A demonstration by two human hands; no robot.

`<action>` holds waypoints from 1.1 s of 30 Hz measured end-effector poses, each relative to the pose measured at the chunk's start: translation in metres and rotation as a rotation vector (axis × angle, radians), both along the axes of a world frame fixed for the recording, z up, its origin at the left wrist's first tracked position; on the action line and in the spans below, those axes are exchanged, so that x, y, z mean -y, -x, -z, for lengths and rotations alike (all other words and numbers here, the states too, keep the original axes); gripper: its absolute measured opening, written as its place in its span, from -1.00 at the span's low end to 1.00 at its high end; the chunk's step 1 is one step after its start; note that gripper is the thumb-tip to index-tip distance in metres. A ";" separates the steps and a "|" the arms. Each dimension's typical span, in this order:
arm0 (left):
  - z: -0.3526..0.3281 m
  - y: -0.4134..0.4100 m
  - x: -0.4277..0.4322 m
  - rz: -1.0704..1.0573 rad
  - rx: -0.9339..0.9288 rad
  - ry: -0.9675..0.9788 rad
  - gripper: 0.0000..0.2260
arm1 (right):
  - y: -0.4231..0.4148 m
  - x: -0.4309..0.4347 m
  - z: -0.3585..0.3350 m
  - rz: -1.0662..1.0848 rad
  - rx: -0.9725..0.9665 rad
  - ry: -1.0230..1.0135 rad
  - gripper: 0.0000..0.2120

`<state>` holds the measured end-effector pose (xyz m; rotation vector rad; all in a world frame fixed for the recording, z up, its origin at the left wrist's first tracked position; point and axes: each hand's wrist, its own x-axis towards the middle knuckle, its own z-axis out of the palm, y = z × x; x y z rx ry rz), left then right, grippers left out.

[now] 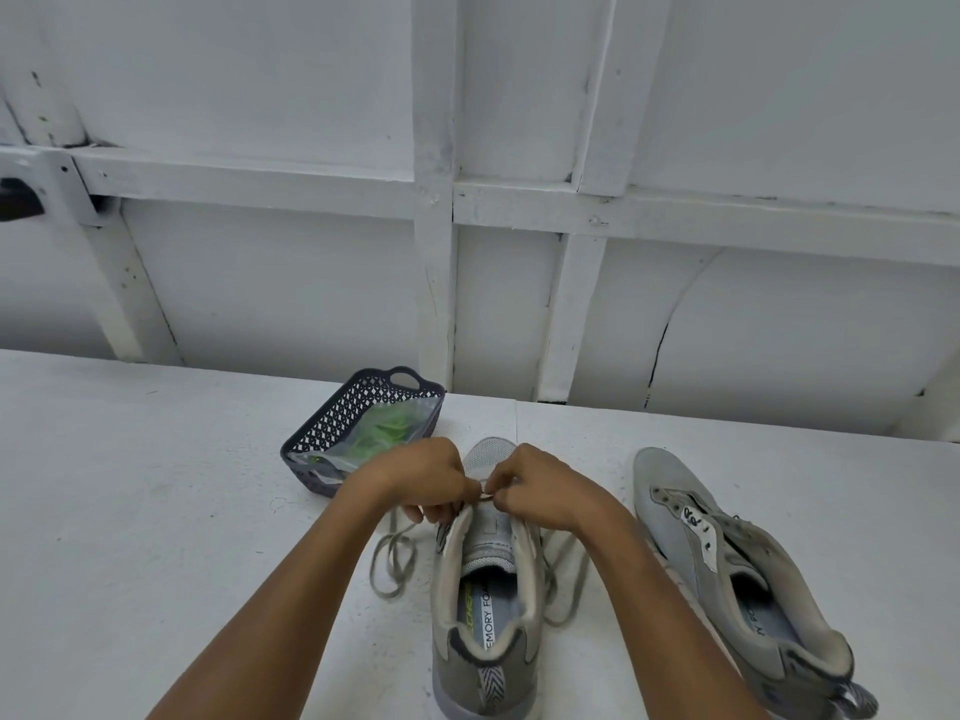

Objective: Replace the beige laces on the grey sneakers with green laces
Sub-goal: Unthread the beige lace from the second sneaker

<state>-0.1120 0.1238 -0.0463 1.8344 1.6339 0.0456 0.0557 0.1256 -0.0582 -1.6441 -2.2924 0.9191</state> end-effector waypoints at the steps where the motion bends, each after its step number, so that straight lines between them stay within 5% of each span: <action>1: 0.000 0.001 -0.001 -0.019 0.027 0.015 -0.74 | 0.000 -0.002 0.001 -0.011 0.010 0.007 -0.77; 5: 0.001 0.004 -0.004 -0.069 0.091 0.062 -0.78 | -0.003 -0.003 0.001 0.027 -0.031 -0.001 -0.96; 10: -0.001 0.007 -0.004 -0.076 0.133 0.074 -0.77 | -0.013 -0.005 0.018 0.366 -0.445 -0.034 -0.64; 14: 0.000 0.007 -0.005 -0.067 0.152 0.093 -0.77 | -0.016 -0.014 0.034 0.694 -0.740 0.084 -0.72; 17: 0.001 0.007 -0.006 -0.067 0.147 0.091 -0.76 | -0.017 -0.015 0.035 0.653 -0.665 -0.015 -0.93; 19: 0.002 0.007 -0.007 -0.067 0.150 0.090 -0.76 | -0.017 -0.015 0.031 0.475 -0.598 -0.142 -0.78; 23: 0.003 0.006 -0.008 -0.066 0.152 0.096 -0.77 | -0.006 -0.015 0.016 0.070 -0.141 -0.198 -0.88; 26: 0.004 0.005 -0.007 -0.067 0.147 0.097 -0.78 | 0.007 -0.012 0.005 0.034 0.153 -0.163 -0.90; 33: 0.005 0.007 -0.006 -0.069 0.159 0.079 -0.80 | 0.017 -0.006 -0.002 0.022 0.116 -0.210 -0.86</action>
